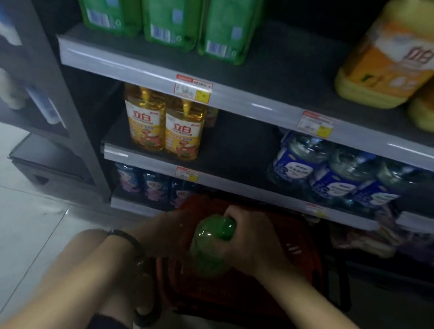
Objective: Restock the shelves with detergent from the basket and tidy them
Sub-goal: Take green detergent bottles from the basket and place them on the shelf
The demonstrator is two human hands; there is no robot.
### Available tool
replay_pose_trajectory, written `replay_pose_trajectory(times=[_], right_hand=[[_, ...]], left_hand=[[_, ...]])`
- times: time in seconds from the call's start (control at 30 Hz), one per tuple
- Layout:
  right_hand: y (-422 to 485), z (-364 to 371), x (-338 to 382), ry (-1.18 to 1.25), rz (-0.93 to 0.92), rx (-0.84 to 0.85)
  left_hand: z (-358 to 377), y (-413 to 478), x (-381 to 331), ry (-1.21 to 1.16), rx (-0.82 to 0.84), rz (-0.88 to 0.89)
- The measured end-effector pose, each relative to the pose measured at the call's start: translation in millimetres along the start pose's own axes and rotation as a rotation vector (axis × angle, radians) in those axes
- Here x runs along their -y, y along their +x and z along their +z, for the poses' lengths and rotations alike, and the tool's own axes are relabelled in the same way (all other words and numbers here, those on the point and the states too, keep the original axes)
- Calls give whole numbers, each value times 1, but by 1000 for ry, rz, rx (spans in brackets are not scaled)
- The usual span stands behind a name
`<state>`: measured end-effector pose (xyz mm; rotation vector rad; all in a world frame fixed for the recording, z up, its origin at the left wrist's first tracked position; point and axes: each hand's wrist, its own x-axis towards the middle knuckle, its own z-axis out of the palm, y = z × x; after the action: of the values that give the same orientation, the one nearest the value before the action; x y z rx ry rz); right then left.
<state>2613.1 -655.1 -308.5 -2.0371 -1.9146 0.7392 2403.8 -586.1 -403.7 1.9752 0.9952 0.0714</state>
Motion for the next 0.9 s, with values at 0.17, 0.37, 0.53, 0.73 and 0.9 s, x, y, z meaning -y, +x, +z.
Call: replay_pose_trajectory(times=[0.17,0.37,0.53,0.73,0.9], right_hand=[[-23,-81,49,15,-103,-98],[-37,-162,95,84,-146,-235],[-30,-196,82,427,-182,-350],[-5,-175,43,465,-127,-141],[24,-181,52,778,-121,-128]], left_hand=[[-10,-29,-56,-441,-204,206],[-53,-52,-122,-584,-404,264],[-99,-59,-169,-596,-509,290],[-148,-49,-218,-732,-574,292],[-185,-14,-239,-717,-549,167]])
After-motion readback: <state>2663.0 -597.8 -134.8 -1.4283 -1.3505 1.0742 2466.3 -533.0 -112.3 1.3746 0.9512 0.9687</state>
